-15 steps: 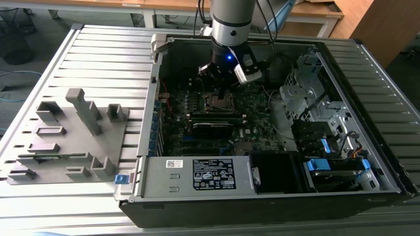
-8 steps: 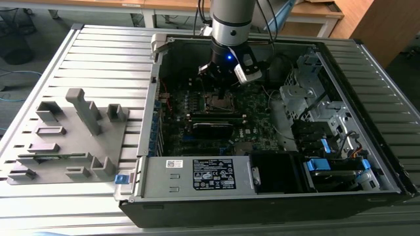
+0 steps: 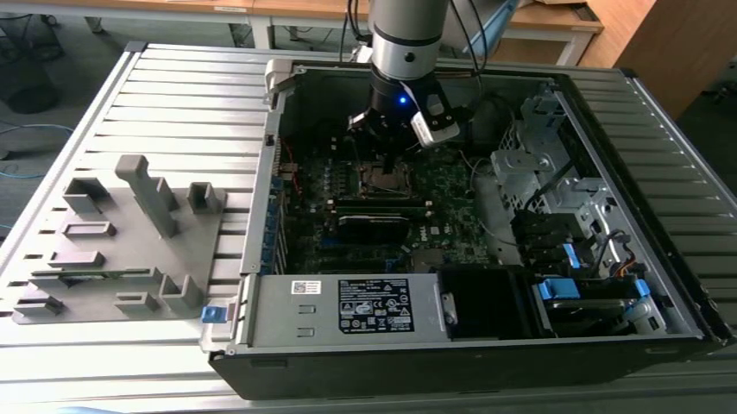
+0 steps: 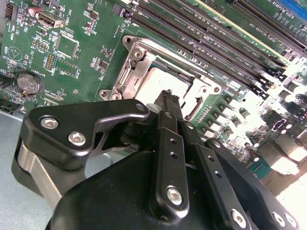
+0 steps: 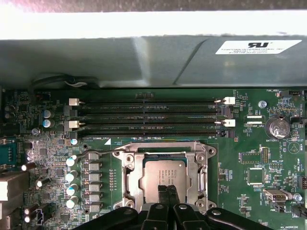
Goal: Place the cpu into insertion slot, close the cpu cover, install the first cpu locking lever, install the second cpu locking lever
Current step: 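Install the first cpu locking lever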
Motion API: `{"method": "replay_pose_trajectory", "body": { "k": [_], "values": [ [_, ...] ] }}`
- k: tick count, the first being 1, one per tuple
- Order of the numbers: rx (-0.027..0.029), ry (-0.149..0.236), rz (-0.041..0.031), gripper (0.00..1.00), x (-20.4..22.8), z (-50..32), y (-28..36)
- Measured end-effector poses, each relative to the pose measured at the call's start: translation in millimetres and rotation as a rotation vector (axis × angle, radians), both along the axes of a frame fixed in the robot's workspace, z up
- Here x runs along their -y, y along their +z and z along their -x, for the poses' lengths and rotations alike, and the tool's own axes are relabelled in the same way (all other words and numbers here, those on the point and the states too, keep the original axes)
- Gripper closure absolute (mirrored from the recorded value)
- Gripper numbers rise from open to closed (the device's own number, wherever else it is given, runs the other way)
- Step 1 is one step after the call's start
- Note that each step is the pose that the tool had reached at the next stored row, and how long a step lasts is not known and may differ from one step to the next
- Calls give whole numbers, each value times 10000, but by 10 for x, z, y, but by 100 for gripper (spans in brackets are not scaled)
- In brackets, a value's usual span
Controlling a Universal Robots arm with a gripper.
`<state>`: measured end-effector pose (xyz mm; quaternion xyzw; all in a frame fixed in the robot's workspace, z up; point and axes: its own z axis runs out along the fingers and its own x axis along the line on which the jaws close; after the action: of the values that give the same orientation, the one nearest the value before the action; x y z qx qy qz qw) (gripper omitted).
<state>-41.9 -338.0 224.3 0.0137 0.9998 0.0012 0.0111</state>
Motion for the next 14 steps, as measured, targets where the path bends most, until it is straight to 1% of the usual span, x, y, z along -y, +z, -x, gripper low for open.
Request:
{"method": "replay_pose_trajectory", "body": {
  "k": [8, 14],
  "values": [
    [-1, 0, 1, 89, 0, 0, 22],
    [0, 0, 0, 89, 0, 0, 25]
  ]
}}
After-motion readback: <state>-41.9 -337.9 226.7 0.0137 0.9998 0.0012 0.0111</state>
